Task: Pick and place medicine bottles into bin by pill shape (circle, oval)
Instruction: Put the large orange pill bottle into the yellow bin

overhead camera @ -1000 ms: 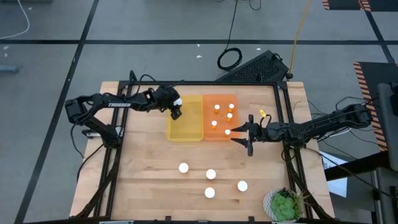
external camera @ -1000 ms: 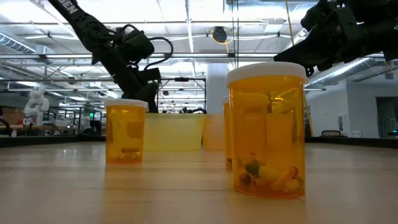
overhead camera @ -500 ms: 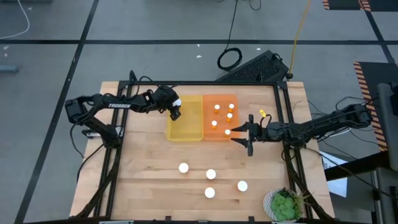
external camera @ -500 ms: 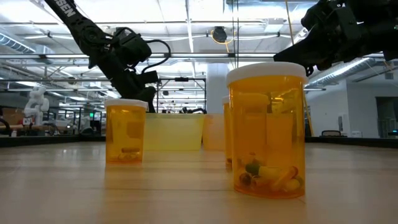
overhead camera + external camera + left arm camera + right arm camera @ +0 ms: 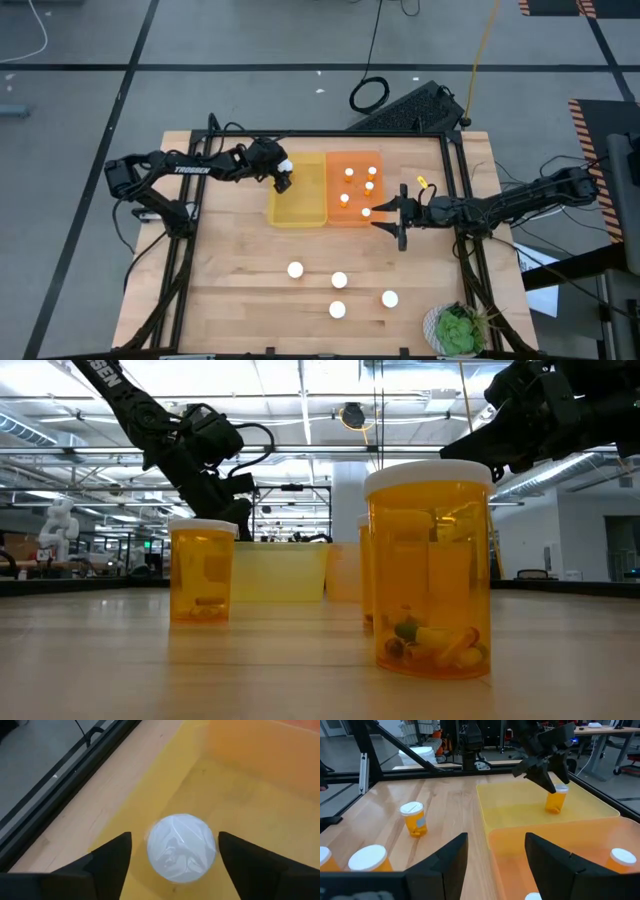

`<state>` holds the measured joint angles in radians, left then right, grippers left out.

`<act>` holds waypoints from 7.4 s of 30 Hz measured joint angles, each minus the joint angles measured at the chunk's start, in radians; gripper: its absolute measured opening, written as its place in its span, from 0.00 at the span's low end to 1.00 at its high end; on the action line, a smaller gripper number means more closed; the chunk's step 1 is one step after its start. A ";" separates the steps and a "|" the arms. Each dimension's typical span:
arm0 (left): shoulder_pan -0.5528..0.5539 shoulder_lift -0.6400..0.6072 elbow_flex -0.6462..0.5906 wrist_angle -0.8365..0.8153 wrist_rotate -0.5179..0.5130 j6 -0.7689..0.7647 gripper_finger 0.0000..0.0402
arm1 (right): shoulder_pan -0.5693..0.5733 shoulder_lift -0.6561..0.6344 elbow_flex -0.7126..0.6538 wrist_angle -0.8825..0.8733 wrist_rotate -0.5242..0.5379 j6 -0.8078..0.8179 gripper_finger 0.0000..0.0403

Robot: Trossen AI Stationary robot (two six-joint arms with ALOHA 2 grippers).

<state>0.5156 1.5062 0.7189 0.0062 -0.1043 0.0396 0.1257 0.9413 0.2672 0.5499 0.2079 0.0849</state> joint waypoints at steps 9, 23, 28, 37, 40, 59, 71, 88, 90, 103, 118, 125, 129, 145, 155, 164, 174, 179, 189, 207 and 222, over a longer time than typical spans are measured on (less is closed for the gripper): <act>-0.015 -0.039 0.022 0.002 -0.001 0.004 0.77 | 0.000 0.000 0.000 0.000 0.000 0.000 0.48; -0.166 -0.300 0.029 -0.158 -0.032 -0.043 0.69 | 0.000 0.000 0.000 0.007 0.000 0.008 0.48; -0.316 -0.372 0.029 -0.249 -0.038 -0.081 0.65 | 0.000 0.000 0.000 0.007 0.000 0.037 0.48; -0.624 -0.378 0.029 -0.300 -0.138 -0.201 0.56 | 0.000 0.000 0.000 0.008 -0.002 0.061 0.41; -0.699 -0.364 0.029 -0.304 -0.165 -0.257 0.54 | 0.000 0.000 0.000 0.008 -0.002 0.064 0.39; -1.065 -0.087 0.029 -0.064 -0.365 -0.434 0.77 | 0.079 0.000 0.000 -0.008 -0.046 0.176 0.37; -1.074 0.073 0.029 0.066 -0.344 -0.450 0.97 | 0.139 0.000 0.000 0.000 0.005 0.184 0.37; -1.012 0.138 0.028 0.086 -0.239 -0.412 0.73 | 0.138 0.000 0.000 -0.007 0.005 0.184 0.37; -1.009 0.138 0.028 0.085 -0.236 -0.411 0.68 | 0.138 0.000 0.000 -0.009 0.005 0.184 0.37; -0.999 0.138 0.028 0.127 -0.234 -0.334 0.52 | 0.138 0.000 0.000 -0.029 0.005 0.189 0.37; -0.832 -0.032 0.033 0.111 -0.205 -0.129 0.51 | 0.118 0.000 0.000 -0.020 0.137 0.007 0.37; -0.704 -0.172 0.033 0.061 -0.165 0.000 0.56 | 0.063 0.000 0.000 0.003 0.158 -0.075 0.37; -0.613 -0.217 0.033 0.044 -0.149 0.050 0.54 | 0.034 0.000 0.000 0.002 0.158 -0.109 0.37; -0.248 -0.137 0.033 0.153 0.139 0.109 0.54 | -0.014 0.000 0.000 -0.013 0.154 -0.125 0.37; -0.200 0.002 0.033 0.221 0.141 0.078 0.56 | -0.014 0.000 0.000 -0.016 0.153 -0.124 0.37; -0.201 0.123 0.033 0.298 0.124 0.060 0.57 | -0.014 0.000 0.000 -0.017 0.153 -0.123 0.37; -0.186 0.187 0.032 0.318 0.052 0.063 0.57 | -0.014 0.000 0.000 -0.028 0.153 -0.111 0.37; -0.161 0.189 0.033 0.310 0.051 0.044 0.57 | -0.014 0.000 0.000 -0.029 0.153 -0.111 0.37; -0.134 0.189 0.032 0.281 0.075 0.030 0.57 | -0.014 0.000 0.000 -0.028 0.152 -0.110 0.37; -0.135 0.186 0.032 0.294 0.071 0.030 0.80 | -0.014 0.000 0.000 -0.028 0.152 -0.105 0.37; -0.225 0.016 0.032 0.257 0.027 0.036 0.80 | -0.014 0.000 0.000 -0.032 0.121 -0.078 0.37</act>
<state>0.2910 1.5224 0.7509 0.2627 -0.0773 0.0753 0.1120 0.9409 0.2672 0.5180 0.3284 0.0065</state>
